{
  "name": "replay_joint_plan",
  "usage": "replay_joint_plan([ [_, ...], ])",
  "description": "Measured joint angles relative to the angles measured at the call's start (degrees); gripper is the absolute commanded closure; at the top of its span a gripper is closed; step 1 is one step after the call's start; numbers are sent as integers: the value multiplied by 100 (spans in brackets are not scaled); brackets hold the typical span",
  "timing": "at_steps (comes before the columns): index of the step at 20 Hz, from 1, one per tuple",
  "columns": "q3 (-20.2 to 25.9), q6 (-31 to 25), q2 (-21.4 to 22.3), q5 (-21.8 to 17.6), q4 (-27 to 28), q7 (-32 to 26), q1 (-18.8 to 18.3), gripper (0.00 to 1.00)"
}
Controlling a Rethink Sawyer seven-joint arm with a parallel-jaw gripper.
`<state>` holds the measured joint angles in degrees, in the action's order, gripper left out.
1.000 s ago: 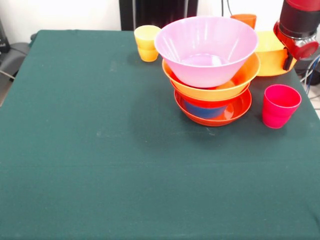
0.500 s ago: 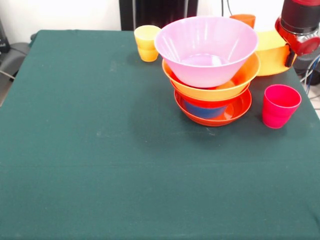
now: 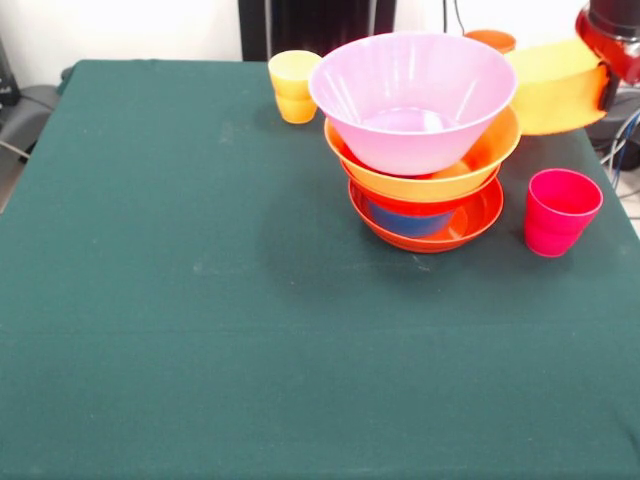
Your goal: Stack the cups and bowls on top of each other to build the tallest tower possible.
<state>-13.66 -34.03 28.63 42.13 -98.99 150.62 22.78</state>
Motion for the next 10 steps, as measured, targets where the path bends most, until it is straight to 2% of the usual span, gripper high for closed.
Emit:
replay_joint_plan([
  [10,-195,-939,449,-4,24,100,189,100],
])
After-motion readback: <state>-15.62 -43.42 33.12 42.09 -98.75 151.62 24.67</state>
